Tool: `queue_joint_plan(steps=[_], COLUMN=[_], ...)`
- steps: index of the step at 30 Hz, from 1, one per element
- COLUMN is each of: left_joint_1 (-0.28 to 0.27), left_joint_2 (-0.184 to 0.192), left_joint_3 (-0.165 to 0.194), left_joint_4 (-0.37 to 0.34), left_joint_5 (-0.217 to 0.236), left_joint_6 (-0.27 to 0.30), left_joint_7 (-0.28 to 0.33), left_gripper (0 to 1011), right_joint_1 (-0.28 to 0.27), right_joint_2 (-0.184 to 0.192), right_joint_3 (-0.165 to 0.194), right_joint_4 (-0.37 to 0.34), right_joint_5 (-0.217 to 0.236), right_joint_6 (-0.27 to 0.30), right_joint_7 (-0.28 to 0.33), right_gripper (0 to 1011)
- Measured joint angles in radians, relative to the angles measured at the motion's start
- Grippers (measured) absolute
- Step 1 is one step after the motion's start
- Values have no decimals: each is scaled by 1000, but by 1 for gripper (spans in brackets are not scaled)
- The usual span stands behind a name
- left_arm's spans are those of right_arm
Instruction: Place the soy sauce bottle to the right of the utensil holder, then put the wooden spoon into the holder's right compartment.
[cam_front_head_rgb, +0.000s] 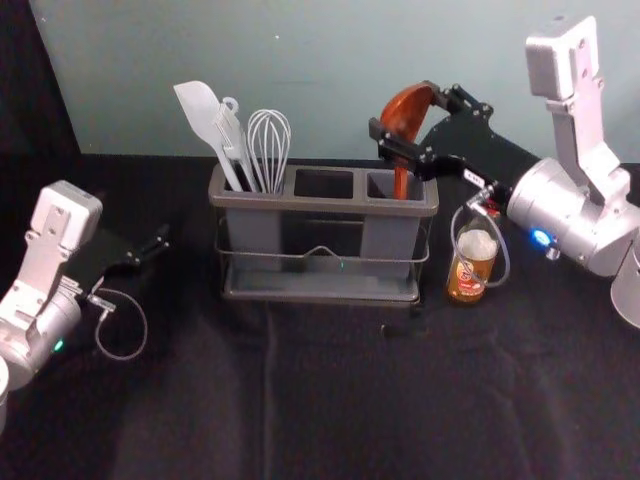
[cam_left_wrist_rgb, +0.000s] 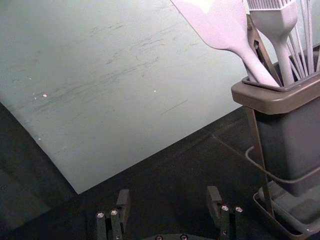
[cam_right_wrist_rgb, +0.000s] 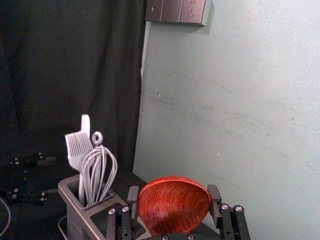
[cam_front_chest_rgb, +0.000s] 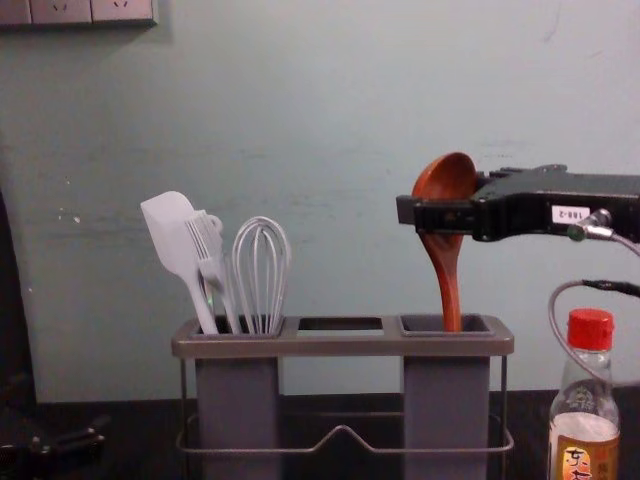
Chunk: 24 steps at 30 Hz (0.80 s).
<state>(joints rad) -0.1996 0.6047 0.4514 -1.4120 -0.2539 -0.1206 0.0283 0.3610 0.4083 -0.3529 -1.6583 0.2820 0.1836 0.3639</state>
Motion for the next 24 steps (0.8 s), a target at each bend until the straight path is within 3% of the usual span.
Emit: queue_joint_plan(steps=[24], left_joint_1=[0], left_joint_2=[0], left_joint_3=[0], left_joint_4=[0], left_joint_5=[0], left_joint_6=[0], left_joint_7=[0], left_gripper=[1005], right_joint_1=[-17], right_joint_2=[-3], right_joint_3=[-9], right_joint_4=[31], right_joint_5=[-7], right_joint_6=[-2], right_joint_7=[9], right_gripper=[841])
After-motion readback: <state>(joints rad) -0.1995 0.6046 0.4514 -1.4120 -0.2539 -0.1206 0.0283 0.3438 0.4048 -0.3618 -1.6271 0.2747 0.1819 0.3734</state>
